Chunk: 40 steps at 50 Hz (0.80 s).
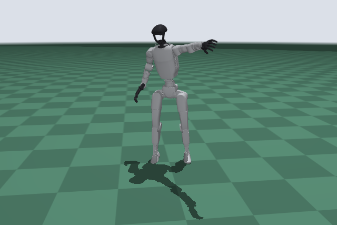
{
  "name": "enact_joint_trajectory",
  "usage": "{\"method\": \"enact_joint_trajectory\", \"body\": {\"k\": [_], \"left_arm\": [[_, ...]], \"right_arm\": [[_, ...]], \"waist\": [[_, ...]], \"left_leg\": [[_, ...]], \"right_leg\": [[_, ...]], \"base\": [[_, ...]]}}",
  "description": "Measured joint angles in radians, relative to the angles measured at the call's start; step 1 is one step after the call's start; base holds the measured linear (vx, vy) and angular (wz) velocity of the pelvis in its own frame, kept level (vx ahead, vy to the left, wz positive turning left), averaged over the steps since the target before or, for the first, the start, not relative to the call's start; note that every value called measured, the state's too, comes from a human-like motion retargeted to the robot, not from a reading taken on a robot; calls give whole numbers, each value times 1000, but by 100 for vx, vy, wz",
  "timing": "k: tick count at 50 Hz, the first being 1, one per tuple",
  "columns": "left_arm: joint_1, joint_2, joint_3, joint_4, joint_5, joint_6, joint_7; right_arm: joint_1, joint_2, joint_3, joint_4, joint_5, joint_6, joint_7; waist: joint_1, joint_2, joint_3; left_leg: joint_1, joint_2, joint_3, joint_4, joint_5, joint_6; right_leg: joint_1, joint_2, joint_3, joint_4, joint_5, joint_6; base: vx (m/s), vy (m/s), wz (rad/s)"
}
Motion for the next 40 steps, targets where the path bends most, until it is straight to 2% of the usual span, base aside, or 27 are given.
{"method": "enact_joint_trajectory", "body": {"k": [7, 15, 19, 22, 25, 28, 30, 33, 36, 40], "left_arm": [[-17, -62, 76, 16, -53, 8, 20], [125, -189, 248, -42, -44, 31, 95], [200, -224, 346, -74, -39, 63, 103], [273, -230, 442, -117, -32, 73, 95], [365, -231, 543, -185, -22, 106, 86], [469, -233, 642, -260, -4, 112, 65], [549, -236, 721, -307, 11, 91, 70], [639, -257, 791, -369, 10, 102, 47], [737, -279, 878, -428, -11, 100, 36], [919, -312, 1047, -517, -62, 72, 54]], "right_arm": [[-40, 12, 14, -18, 26, -20, 9], [-87, -2, 35, -78, 18, -44, -5], [-116, 2, 41, -117, 2, -28, -2], [-129, 13, 43, -151, -14, -21, 14], [-157, 27, 62, -167, -30, 10, 22], [-177, 40, 89, -173, -46, 24, 37], [-185, 47, 100, -174, -64, 8, 41], [-225, 51, 135, -151, -66, 29, 42], [-263, 61, 153, -129, -65, 34, 36], [-299, 82, 159, -116, -69, 20, 17]], "waist": [[54, -40, 12], [52, -54, -3], [87, -75, -15], [118, -95, -23], [169, -127, -23], [209, -141, -41], [236, -136, -54], [266, -143, -62], [301, -145, -59], [353, -127, -33]], "left_leg": [[-9, -21, -79, 9, -5, -4], [1, -45, -198, 15, -1, -22], [30, -55, -208, 20, 19, -24], [3, -55, -198, 138, 10, -9], [-54, -62, -184, 312, 54, 3], [-188, -40, -156, 572, 112, 16], [-268, -2, -119, 724, 110, 24], [-374, -13, -102, 823, 119, 41], [-423, -34, -79, 785, 102, 50], [-402, -41, -52, 586, 96, 46]], "right_leg": [[47, -34, -75, -12, -40, -4], [92, -72, -196, 73, -135, -21], [108, -85, -202, 129, -172, -24], [139, -94, -194, 136, -195, -24], [180, -113, -169, 120, -200, -28], [205, -120, -157, 102, -208, -33], [201, -114, -148, 132, -233, -32], [230, -129, -143, 102, -221, -37], [240, -143, -131, 123, -231, -36], [282, -145, -100, 138, -245, -28]], "base": [[-1, 1, 62], [5, -3, 84], [9, -12, 16], [11, -16, -13], [11, -20, -37], [11, -16, -23], [15, -11, -20], [14, -9, -5], [19, -4, -24], [28, 2, -56]]}}
